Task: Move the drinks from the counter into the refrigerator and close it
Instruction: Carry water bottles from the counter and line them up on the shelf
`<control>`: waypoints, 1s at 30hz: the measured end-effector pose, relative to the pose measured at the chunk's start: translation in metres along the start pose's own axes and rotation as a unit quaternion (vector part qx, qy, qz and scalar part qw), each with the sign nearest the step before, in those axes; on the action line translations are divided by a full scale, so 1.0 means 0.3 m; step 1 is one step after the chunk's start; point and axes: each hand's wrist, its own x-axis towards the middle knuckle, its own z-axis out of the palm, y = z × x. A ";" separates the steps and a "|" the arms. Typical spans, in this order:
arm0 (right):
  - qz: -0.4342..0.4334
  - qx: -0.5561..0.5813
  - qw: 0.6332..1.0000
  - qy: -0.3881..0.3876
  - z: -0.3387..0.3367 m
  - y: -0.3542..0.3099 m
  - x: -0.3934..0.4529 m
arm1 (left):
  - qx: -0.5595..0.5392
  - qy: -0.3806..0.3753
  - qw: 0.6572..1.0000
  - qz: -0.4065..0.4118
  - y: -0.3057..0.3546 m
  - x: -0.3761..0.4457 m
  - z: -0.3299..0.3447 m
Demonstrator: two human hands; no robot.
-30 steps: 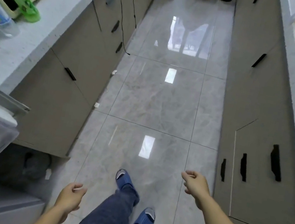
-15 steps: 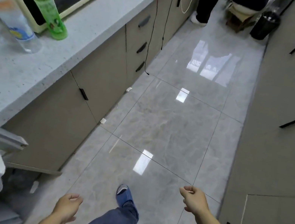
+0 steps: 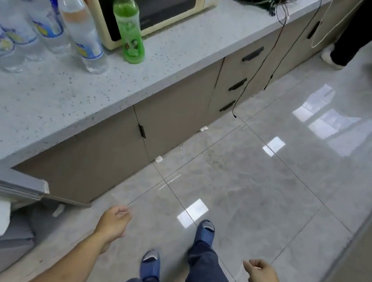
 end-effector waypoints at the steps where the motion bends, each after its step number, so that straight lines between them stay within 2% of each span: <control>1: -0.003 -0.012 1.000 -0.007 -0.015 -0.040 0.038 | -0.010 0.013 1.000 -0.008 0.016 -0.003 0.011; 10: -0.101 -0.120 0.984 -0.083 -0.063 -0.528 0.276 | -0.073 0.120 0.987 -0.083 0.098 -0.041 0.117; 14: -0.162 -0.149 0.966 -0.135 0.028 -0.774 0.263 | -0.116 0.174 0.969 -0.128 0.113 -0.066 0.130; 18: -0.239 -0.167 0.933 -0.208 0.178 -0.999 0.190 | -0.175 0.237 0.947 -0.129 0.141 -0.072 0.075; 26: -0.376 -0.184 0.861 -0.289 0.510 -1.337 -0.099 | -0.225 0.336 0.913 -0.054 0.280 0.018 -0.124; 30: -0.477 -0.183 0.803 -0.306 0.643 -1.500 -0.266 | -0.248 0.352 0.901 0.054 0.446 0.079 -0.271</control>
